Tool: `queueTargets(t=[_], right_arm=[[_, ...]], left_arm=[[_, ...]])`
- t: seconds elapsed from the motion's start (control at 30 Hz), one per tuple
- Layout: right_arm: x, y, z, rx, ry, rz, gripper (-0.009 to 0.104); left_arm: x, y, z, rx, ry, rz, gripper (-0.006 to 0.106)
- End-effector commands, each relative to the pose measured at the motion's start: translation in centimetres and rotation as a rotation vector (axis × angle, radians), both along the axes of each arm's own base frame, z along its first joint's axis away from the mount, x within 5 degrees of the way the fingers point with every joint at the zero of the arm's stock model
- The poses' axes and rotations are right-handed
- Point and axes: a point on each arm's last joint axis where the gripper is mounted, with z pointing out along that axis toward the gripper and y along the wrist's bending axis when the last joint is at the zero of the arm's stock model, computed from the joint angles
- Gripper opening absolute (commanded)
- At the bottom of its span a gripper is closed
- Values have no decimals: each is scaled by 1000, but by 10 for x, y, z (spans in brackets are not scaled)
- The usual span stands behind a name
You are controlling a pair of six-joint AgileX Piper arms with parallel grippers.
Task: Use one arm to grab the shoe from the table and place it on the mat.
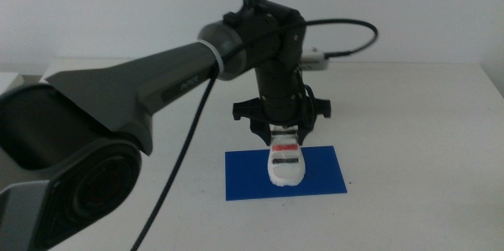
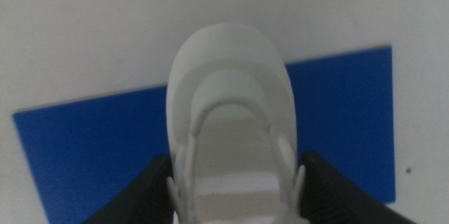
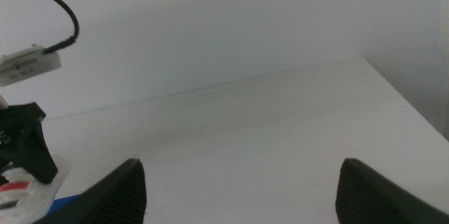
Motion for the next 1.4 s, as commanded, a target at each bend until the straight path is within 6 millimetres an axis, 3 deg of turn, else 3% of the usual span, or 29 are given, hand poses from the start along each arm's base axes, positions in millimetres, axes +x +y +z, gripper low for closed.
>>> queueTargets(t=[0.0, 0.07, 0.2, 0.27, 0.6, 0.73, 0.83, 1.03, 1.1, 1.23, 1.37], right_arm=[[0, 0, 0, -9, -12, 2, 79], [0, 0, 0, -9, -12, 2, 79], [0, 0, 0, -9, -12, 2, 79], [0, 0, 0, -9, -12, 2, 79], [0, 0, 0, -9, -12, 2, 79], [0, 0, 0, -9, -12, 2, 79], [0, 0, 0, -9, -12, 2, 79], [0, 0, 0, -9, -12, 2, 79], [0, 0, 0, -9, -12, 2, 79], [0, 0, 0, -9, -12, 2, 79], [0, 0, 0, -9, -12, 2, 79]], left_arm=[[-3, -4, 6, 25, -39, -112, -1], [-4, -5, 6, 82, -91, -363, 0], [-12, -11, 2, 178, -176, -1074, 2], [-17, -14, -2, 195, -178, -1214, 2], [-21, -18, -18, 153, -159, -1407, 2], [-20, -19, -26, 155, -140, -1411, 12], [-19, -19, -31, 156, -128, -1412, 32], [-18, -19, -33, 165, -124, -1415, 90], [-18, -18, -33, 173, -126, -1417, 94], [-19, -14, -7, 176, -187, -1404, 94], [-29, 12, 70, 158, -344, -1316, 94]])
